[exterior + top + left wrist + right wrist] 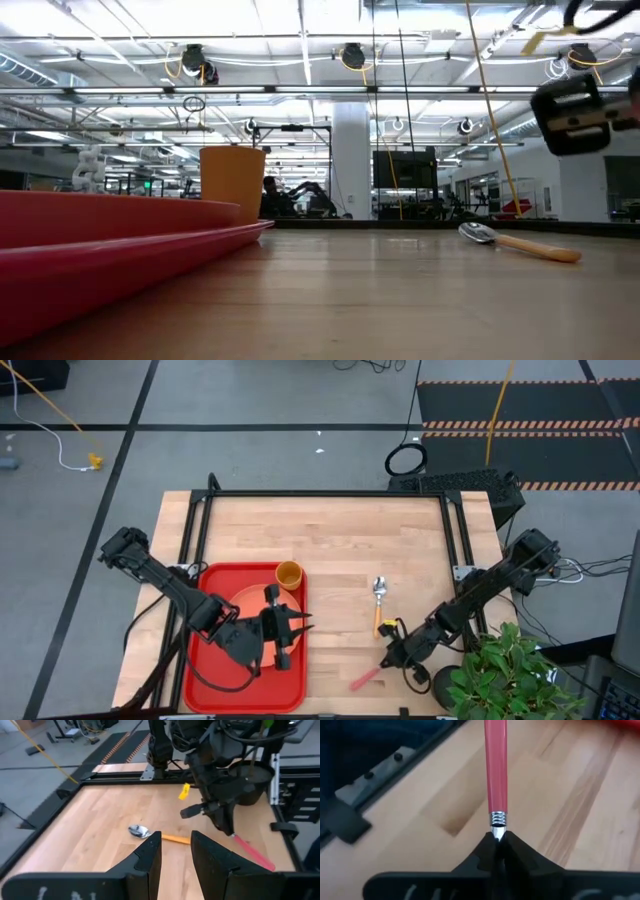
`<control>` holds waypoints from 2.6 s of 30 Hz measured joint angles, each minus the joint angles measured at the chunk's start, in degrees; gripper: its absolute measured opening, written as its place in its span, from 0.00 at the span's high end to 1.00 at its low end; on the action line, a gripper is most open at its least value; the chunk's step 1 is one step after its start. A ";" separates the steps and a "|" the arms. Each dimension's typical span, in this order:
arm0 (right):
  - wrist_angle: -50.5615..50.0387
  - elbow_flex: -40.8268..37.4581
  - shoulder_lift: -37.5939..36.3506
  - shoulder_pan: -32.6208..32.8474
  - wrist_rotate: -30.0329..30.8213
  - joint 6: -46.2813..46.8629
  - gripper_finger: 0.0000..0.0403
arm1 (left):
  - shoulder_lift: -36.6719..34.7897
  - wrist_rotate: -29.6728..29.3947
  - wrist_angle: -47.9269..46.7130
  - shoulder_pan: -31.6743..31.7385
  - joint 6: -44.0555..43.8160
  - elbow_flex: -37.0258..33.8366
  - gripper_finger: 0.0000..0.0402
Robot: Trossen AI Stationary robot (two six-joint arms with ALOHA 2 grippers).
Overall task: Pick and place plate/cup/fork/spoon on tray
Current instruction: Put the pink fork on the red tray at the bottom of the orange plate
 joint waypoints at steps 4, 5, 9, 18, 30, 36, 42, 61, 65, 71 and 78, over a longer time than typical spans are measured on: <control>-0.42 2.04 -0.08 -1.05 1.65 0.53 0.98 | 1.88 4.03 2.36 1.23 -0.03 0.07 0.73; -0.69 2.69 -0.08 -1.30 2.26 0.62 0.98 | 2.65 4.92 2.84 1.26 1.04 0.03 0.73; -3.26 5.10 -0.10 -2.85 4.52 6.91 0.98 | 5.93 8.63 8.91 2.18 5.38 0.07 0.72; -10.54 10.09 -0.08 -5.68 9.40 15.62 0.98 | 9.67 16.47 13.70 6.20 5.05 0.06 0.46; -11.16 13.63 -0.08 -8.52 15.24 15.38 0.98 | 16.00 22.88 13.87 9.68 2.40 0.04 0.34; -11.14 15.25 -0.08 -10.10 16.67 12.74 0.98 | 17.04 22.65 13.61 10.68 -0.15 0.04 0.43; -9.68 15.71 -0.08 -11.33 16.60 10.17 0.98 | 17.00 22.33 11.72 10.55 -0.57 0.04 0.52; -7.18 15.73 -0.08 -12.88 16.41 6.06 0.98 | 17.94 17.39 6.00 10.29 -3.98 0.04 0.78; -7.17 15.73 -0.08 -12.88 16.19 5.93 0.98 | 17.94 17.85 5.97 10.27 -2.97 0.04 0.87; -6.96 15.73 -0.08 -12.77 16.15 5.46 0.98 | 17.94 17.83 5.84 10.16 -2.87 0.04 0.87; -5.72 15.73 -1.50 -11.52 15.20 3.52 0.83 | 17.98 21.98 5.63 9.66 -2.87 0.01 0.83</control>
